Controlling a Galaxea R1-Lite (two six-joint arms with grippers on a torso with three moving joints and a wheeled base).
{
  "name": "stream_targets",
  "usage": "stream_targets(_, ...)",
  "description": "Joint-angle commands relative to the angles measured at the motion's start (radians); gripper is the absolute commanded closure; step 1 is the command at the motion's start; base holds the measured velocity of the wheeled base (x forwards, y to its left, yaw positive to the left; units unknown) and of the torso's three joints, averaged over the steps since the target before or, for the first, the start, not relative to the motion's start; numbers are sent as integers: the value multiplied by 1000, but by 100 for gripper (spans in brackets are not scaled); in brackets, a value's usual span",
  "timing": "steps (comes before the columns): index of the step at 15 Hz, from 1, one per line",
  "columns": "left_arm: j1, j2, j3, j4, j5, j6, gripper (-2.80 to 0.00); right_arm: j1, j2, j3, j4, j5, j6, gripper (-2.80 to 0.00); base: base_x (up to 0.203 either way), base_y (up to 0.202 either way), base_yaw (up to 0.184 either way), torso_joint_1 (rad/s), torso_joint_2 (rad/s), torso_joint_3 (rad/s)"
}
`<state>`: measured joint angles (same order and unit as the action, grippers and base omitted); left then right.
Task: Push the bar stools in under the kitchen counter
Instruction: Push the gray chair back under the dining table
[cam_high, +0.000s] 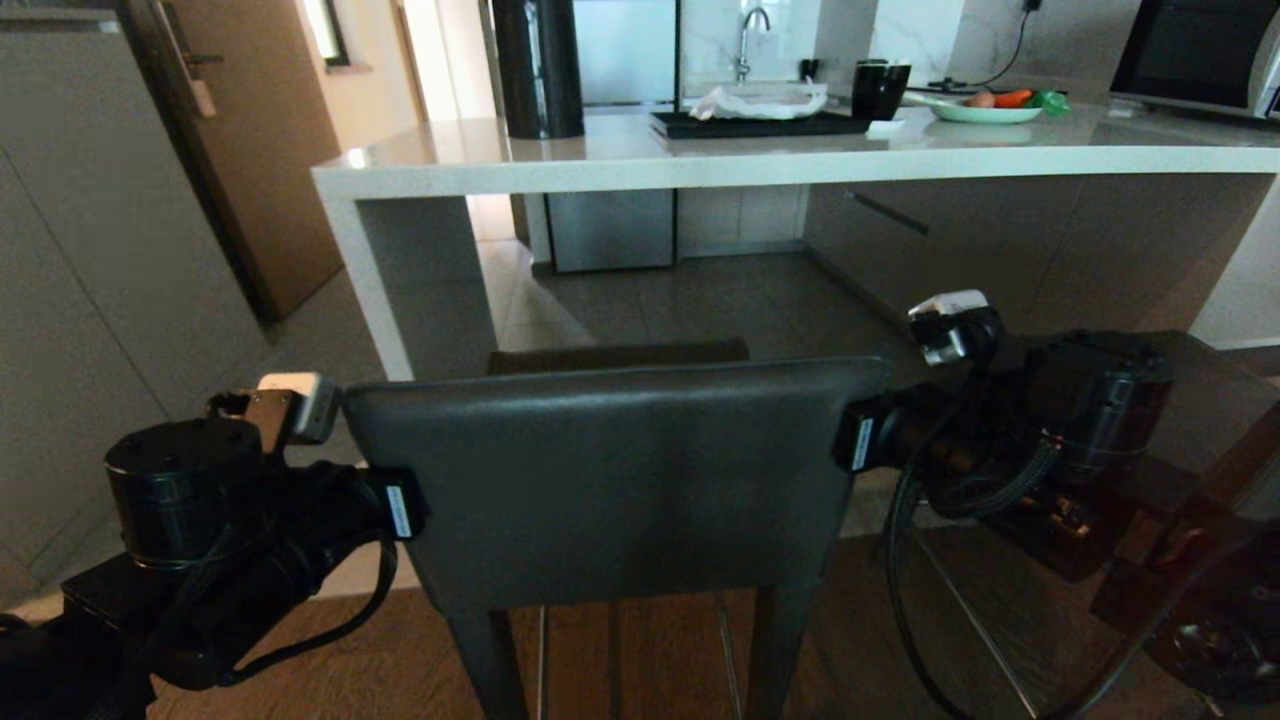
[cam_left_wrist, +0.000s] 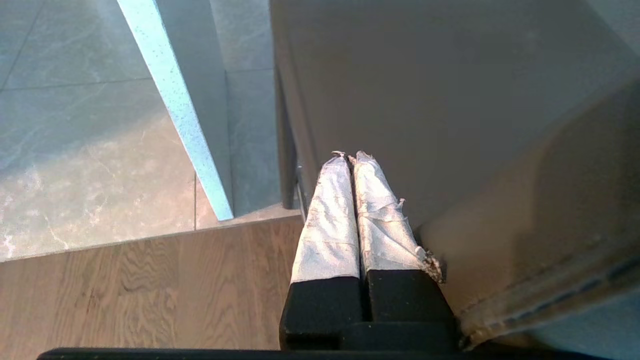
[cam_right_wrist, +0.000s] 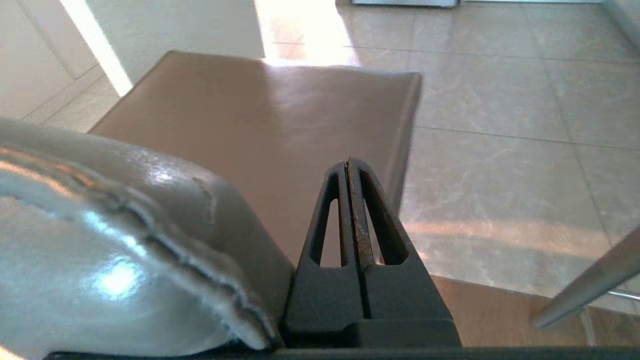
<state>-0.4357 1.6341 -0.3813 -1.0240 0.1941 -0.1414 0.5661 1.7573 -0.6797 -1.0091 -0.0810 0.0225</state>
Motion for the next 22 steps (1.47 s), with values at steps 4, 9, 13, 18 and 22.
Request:
stream_targets(4, 2, -5, -8, -7, 4, 0, 0, -6, 2, 14, -10, -17, -2, 0, 0, 0, 0, 0, 0, 0)
stream_targets(9, 3, -5, -8, -5, 4, 7, 0, -6, -9, 31, -29, -17, -4, 0, 0, 0, 0, 0, 0, 0)
stream_targets(13, 5, -8, -10, -5, 4, 13, 0, -6, -5, 28, -29, -17, -4, 0, 170, 0, 0, -1, 3, 6)
stream_targets(18, 3, -10, -13, -5, 4, 14, 0, -6, -1, 23, -29, -17, -4, 0, 187, 0, 1, 4, 2, 5)
stream_targets(22, 0, -17, -27, -5, 2, 13, 0, -6, -1, 20, -31, -16, -6, 0, 191, 0, 2, 1, 1, 3)
